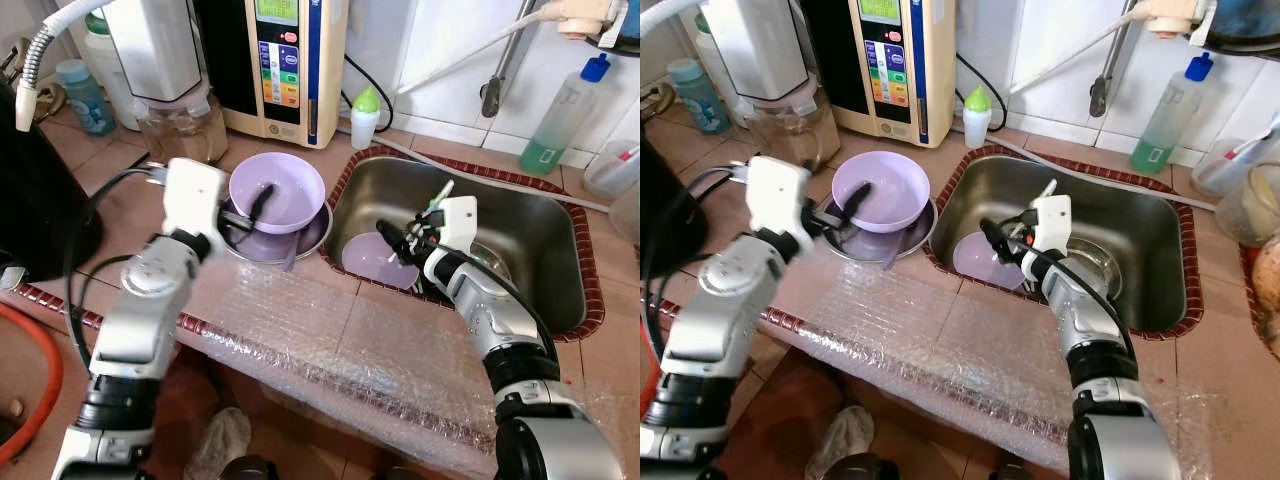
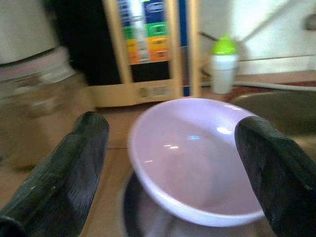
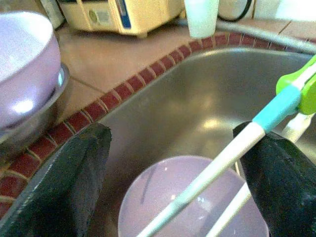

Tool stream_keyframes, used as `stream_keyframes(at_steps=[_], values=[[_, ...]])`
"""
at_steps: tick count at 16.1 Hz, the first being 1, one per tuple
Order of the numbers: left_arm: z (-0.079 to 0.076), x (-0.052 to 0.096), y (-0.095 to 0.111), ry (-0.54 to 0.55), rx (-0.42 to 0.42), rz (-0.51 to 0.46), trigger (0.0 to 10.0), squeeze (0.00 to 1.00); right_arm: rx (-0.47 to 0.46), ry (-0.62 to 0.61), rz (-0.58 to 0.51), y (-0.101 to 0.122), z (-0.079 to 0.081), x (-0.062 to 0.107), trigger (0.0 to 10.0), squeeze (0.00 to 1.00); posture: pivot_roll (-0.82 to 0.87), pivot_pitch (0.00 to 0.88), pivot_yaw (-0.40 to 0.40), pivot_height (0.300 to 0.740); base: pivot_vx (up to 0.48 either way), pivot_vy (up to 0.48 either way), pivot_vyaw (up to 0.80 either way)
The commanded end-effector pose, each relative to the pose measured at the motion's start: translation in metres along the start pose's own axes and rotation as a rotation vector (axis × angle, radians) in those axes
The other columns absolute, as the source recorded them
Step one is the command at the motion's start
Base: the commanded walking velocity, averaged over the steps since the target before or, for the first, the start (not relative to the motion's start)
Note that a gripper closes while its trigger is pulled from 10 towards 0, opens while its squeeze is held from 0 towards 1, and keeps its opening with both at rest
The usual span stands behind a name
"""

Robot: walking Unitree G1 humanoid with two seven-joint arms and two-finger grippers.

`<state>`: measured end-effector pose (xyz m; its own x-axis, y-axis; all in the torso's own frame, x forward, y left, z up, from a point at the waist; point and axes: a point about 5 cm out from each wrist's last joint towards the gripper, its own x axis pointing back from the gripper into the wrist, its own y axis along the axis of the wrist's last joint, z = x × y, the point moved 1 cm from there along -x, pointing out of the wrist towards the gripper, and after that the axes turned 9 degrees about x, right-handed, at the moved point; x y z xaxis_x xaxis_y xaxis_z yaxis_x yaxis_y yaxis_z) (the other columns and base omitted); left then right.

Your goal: Kitchen organization

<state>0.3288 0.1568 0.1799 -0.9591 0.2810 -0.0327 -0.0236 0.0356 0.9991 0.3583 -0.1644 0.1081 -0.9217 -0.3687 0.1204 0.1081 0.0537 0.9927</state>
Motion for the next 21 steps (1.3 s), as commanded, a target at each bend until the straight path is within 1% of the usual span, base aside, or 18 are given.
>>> stream_keyframes(at_steps=[1, 2, 3, 4, 5, 6, 7, 9, 11, 13, 14, 15, 16, 17, 18, 19, 20, 21], values=[[0.007, -0.003, 0.002, 0.047, 0.014, 0.002, 10.0, 1.00, 0.142, 0.004, 0.017, -0.002, -0.003, 0.005, 10.0, 1.00, 0.01, 0.000, 0.038, 0.740, 0.000, 0.000, 0.00], [0.010, -0.005, 0.002, 0.053, 0.008, 0.004, 10.0, 1.00, 0.416, 0.204, 0.193, -0.027, 0.013, 0.011, 10.0, 1.00, 0.00, 0.000, 0.042, 0.740, 0.000, 0.000, 0.00], [0.010, -0.006, 0.002, 0.052, 0.008, 0.004, 10.0, 1.00, 0.461, 0.245, 0.254, -0.035, 0.013, 0.015, 10.0, 1.00, 0.00, 0.000, 0.044, 0.740, 0.000, 0.000, 0.00], [0.008, -0.008, 0.001, 0.053, 0.010, 0.003, 10.0, 1.00, 0.365, 0.193, 0.218, -0.027, 0.007, 0.015, 10.0, 1.00, 0.00, 0.000, 0.043, 0.740, 0.000, 0.000, 0.00], [0.007, -0.008, 0.001, 0.050, 0.011, 0.004, 10.0, 1.00, 0.401, 0.247, 0.215, -0.026, 0.011, 0.016, 10.0, 1.00, -0.01, 0.000, 0.043, 0.740, 0.000, 0.000, 0.00], [0.006, -0.009, 0.000, 0.053, 0.014, 0.005, 10.0, 1.00, 0.550, 0.256, 0.109, -0.012, 0.015, 0.015, 10.0, 1.00, -0.01, 0.000, 0.043, 0.740, 0.000, 0.000, 0.00], [0.007, -0.009, -0.001, 0.060, 0.020, 0.007, 10.0, 1.00, 0.578, 0.173, -0.001, 0.005, 0.012, 0.012, 10.0, 1.00, -0.01, 0.000, 0.041, 0.740, 0.000, 0.000, 0.00], [0.005, -0.009, -0.002, 0.060, 0.026, 0.006, 10.0, 1.00, 0.536, 0.232, -0.063, 0.011, 0.022, 0.013, 10.0, 1.00, 0.00, 0.000, 0.032, 0.740, 0.000, 0.000, 0.00], [0.004, -0.007, -0.004, 0.063, 0.032, 0.008, 10.0, 1.00, 0.215, 0.049, -0.228, 0.041, 0.012, 0.006, 10.0, 1.00, 0.00, 0.000, 0.027, 0.740, 0.000, 0.000, 0.00], [0.003, -0.007, -0.005, 0.066, 0.034, 0.009, 10.0, 1.00, 0.208, 0.076, -0.229, 0.042, 0.015, 0.006, 10.0, 1.00, 0.00, 0.000, 0.023, 0.740, 0.000, 0.000, 0.00], [0.003, -0.007, -0.005, 0.067, 0.034, 0.010, 10.0, 1.00, 0.233, 0.120, -0.201, 0.037, 0.019, 0.005, 10.0, 0.77, 0.00, 0.000, 0.022, 0.740, 0.000, 0.000, 0.00], [0.002, -0.007, -0.005, 0.066, 0.033, 0.012, 10.0, 1.00, 0.420, 0.210, -0.093, 0.023, 0.025, 0.004, 10.0, 0.00, 0.00, 0.000, 0.022, 0.740, 0.000, 0.000, 0.00], [0.002, -0.007, -0.005, 0.063, 0.034, 0.015, 10.0, 1.00, 0.586, 0.254, -0.023, 0.014, 0.026, 0.005, 10.0, 0.00, 0.00, 0.000, 0.026, 0.740, 0.000, 0.000, 0.00], [0.001, -0.008, -0.005, 0.056, 0.033, 0.019, 10.0, 0.64, 0.693, 0.284, 0.013, 0.010, 0.023, 0.005, 10.0, 0.00, 0.00, 0.000, 0.027, 0.740, 0.000, 0.000, 0.00], [-0.001, -0.009, -0.006, 0.046, 0.030, 0.023, 10.0, 0.00, 0.692, 0.184, -0.007, 0.024, 0.007, 0.000, 10.0, 0.00, 0.00, 0.000, 0.027, 0.740, 0.000, 0.000, 0.00], [-0.001, -0.009, -0.006, 0.045, 0.030, 0.023, 10.0, 0.00, 0.684, 0.184, -0.005, 0.024, 0.007, 0.000, 10.0, 0.00, 0.00, 0.000, 0.027, 0.740, 0.000, 0.000, 0.00], [-0.002, -0.009, -0.005, 0.041, 0.030, 0.022, 10.0, 0.00, 0.948, 0.348, 0.053, 0.020, 0.008, 0.005, 10.0, 0.00, -0.01, 0.000, 0.030, 0.740, 0.000, 0.000, 0.00], [-0.003, -0.010, -0.004, 0.040, 0.030, 0.021, 10.0, 0.00, 0.999, 0.365, 0.071, 0.020, 0.005, 0.005, 10.0, 0.00, -0.01, 0.000, 0.029, 0.740, 0.000, 0.000, 0.00]])
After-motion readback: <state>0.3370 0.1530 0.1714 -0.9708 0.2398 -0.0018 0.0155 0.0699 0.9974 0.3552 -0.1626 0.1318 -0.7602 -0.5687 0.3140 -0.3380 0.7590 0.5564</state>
